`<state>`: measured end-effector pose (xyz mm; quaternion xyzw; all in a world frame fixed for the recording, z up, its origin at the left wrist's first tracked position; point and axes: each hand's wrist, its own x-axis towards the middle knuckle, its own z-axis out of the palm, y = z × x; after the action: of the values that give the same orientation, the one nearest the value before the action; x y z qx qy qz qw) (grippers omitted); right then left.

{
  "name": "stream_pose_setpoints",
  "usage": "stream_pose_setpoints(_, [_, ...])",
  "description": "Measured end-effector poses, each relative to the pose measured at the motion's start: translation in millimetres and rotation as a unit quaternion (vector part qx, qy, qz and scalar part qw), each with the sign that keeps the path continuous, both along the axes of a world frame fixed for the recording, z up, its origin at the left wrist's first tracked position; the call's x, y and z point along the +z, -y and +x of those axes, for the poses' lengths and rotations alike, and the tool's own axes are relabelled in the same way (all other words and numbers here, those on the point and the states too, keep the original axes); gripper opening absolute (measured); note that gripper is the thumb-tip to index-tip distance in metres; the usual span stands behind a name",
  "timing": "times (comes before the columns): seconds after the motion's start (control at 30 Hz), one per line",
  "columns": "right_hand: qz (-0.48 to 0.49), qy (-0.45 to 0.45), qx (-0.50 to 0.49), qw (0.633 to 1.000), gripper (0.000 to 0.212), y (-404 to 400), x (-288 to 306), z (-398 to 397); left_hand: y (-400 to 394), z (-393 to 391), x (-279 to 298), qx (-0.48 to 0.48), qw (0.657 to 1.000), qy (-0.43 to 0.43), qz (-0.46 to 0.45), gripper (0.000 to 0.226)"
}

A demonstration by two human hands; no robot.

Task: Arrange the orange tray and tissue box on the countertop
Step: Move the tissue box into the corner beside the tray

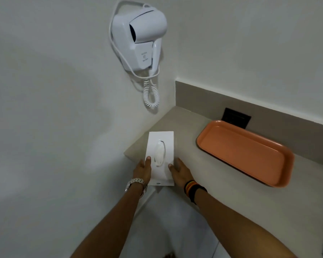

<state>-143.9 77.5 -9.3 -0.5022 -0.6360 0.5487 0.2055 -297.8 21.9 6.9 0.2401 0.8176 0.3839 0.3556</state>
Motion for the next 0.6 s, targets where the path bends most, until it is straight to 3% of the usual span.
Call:
stream_pose_setpoints(0.17, [-0.04,-0.068,-0.047,0.996,0.056,6.4,-11.4,-22.0,-31.7,-9.2,-0.5,0.053,0.994,0.094,-0.003,0.055])
stream_pose_setpoints(0.37, [-0.028,-0.088,-0.111,0.989,0.069,-19.3,-8.8,-38.4,-70.6,-1.7,13.1,0.038,0.995,0.084,0.032,0.05])
stream_pose_setpoints(0.6, [-0.032,-0.086,-0.146,0.985,0.053,-109.8,4.2,-56.4,-168.1,-21.3,29.9,-0.045,0.997,0.063,0.012,0.065])
